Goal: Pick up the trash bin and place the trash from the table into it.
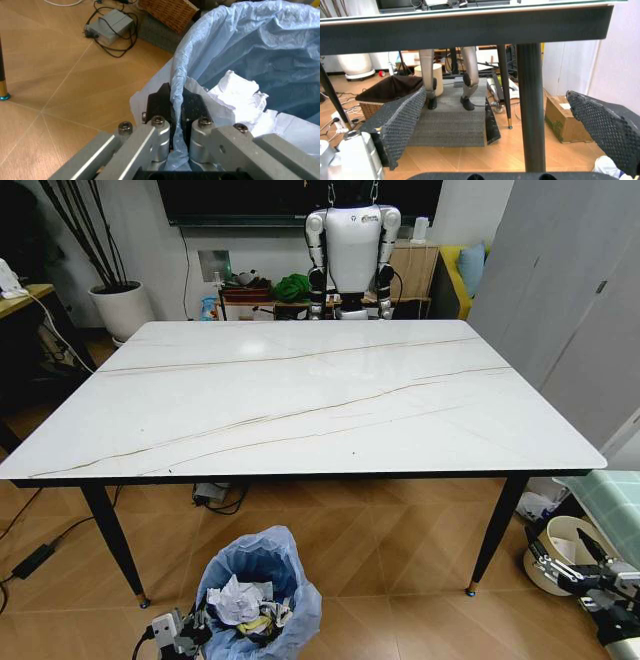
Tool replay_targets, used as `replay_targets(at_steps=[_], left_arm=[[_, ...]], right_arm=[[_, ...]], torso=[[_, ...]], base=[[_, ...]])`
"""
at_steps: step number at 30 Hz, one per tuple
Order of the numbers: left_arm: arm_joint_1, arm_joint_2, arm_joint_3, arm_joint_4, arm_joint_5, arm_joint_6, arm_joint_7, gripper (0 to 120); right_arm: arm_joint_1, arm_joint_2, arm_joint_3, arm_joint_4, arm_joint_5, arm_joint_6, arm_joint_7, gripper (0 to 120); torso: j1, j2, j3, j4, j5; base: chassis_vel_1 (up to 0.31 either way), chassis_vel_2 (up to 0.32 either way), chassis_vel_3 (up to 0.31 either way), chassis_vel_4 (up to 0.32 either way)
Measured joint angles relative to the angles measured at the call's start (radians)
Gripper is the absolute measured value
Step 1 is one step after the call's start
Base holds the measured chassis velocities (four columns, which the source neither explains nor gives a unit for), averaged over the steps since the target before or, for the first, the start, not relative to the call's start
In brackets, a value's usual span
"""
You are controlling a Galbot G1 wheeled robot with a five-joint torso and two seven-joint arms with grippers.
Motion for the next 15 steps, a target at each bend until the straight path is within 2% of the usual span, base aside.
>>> replay_targets(at_steps=[15], left_arm=[[-0.026,-0.001,-0.004,0.048,-0.009,0.001,0.000,0]], right_arm=[[0.000,0.000,0.000,0.000,0.000,0.000,0.000,100]], torso=[[-0.029,-0.066,-0.038,-0.0001,-0.0001]], base=[[0.000,0.000,0.000,0.000]])
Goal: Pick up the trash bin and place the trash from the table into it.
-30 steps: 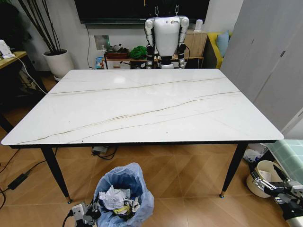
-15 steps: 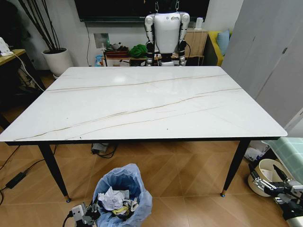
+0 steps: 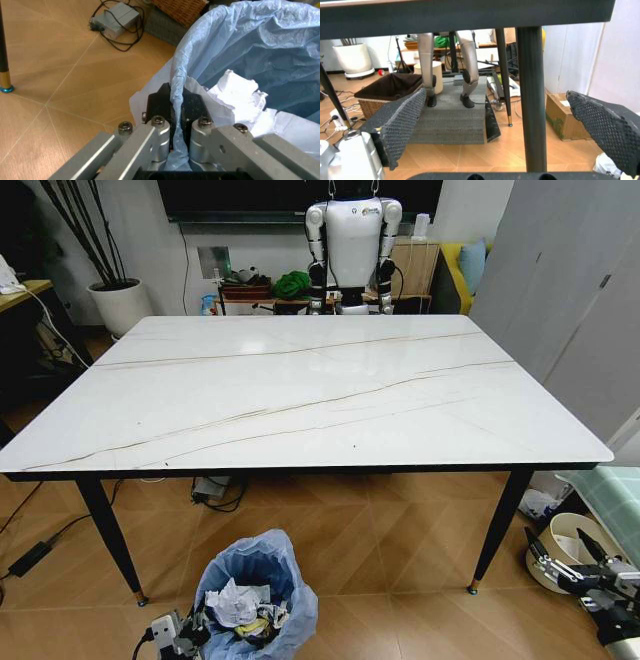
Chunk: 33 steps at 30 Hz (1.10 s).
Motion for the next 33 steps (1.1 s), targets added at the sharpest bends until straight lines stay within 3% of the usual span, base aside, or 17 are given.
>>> replay_targets(at_steps=[33], left_arm=[[-0.017,-0.005,0.001,0.021,-0.014,0.002,0.000,0]], right_arm=[[0.000,0.000,0.000,0.000,0.000,0.000,0.000,100]], torso=[[-0.058,-0.143,-0.085,0.0000,0.0000]], base=[[0.000,0.000,0.000,0.000]])
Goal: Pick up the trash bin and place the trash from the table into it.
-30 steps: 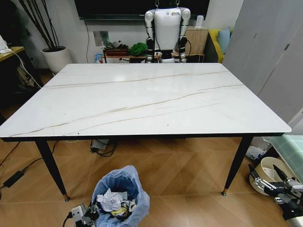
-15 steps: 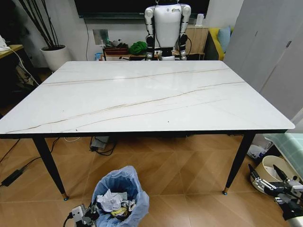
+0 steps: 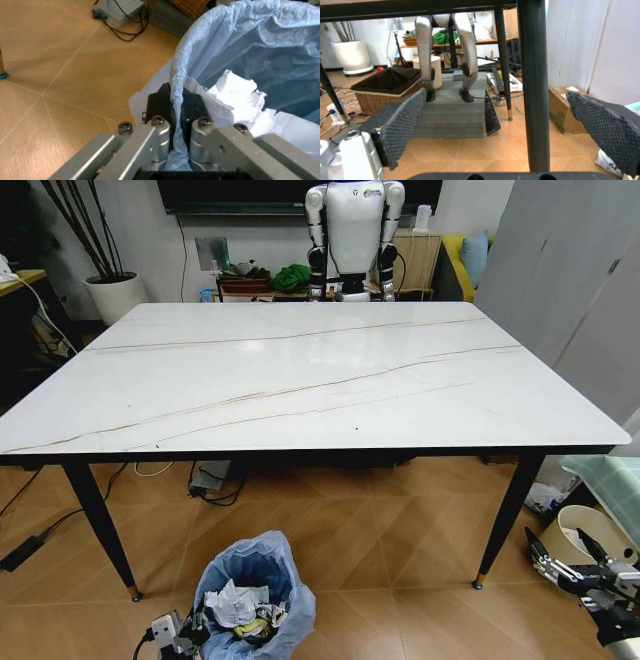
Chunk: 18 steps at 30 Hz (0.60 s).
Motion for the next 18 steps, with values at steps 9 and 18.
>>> replay_targets(at_steps=[9,18], left_arm=[[-0.001,0.000,-0.001,0.004,-0.001,0.000,0.000,0],[-0.004,0.000,0.000,0.012,-0.002,0.000,0.000,0]], right_arm=[[0.000,0.000,0.000,0.000,0.000,0.000,0.000,100],[0.000,0.000,0.000,0.000,0.000,0.000,0.000,100]], torso=[[-0.014,-0.038,-0.023,0.0000,0.0000],[-0.028,-0.073,-0.045,0.0000,0.0000]], base=[[0.000,0.000,0.000,0.000],[0.000,0.000,0.000,0.000]])
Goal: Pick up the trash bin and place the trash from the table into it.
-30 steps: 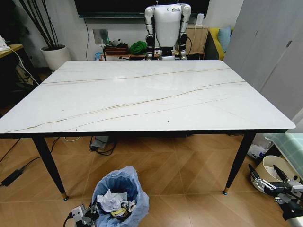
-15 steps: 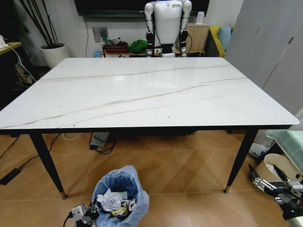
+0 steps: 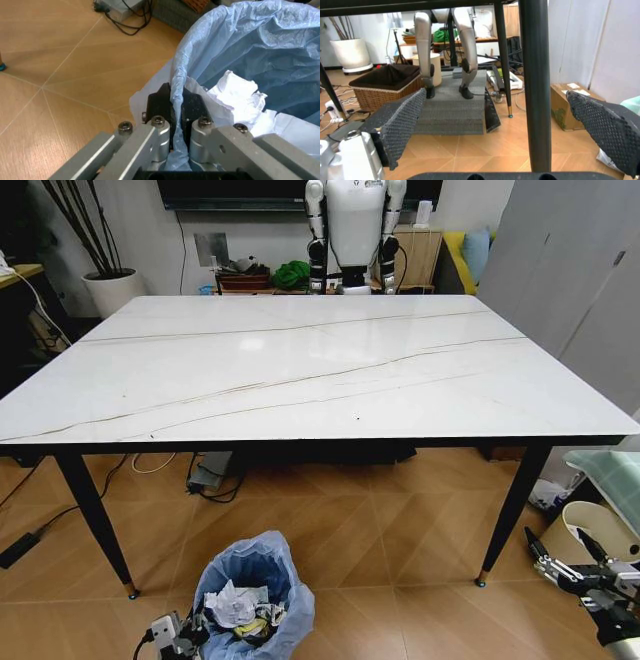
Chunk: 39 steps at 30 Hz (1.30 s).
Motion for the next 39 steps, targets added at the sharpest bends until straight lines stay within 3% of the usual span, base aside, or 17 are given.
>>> replay_targets(at_steps=[39], left_arm=[[-0.023,0.003,0.003,-0.001,0.003,0.022,-0.025,0]], right_arm=[[0.000,0.000,0.000,0.000,0.000,0.000,0.000,100]], torso=[[-0.058,-0.157,-0.098,0.0000,0.0000]], base=[[0.000,0.000,0.000,0.000]])
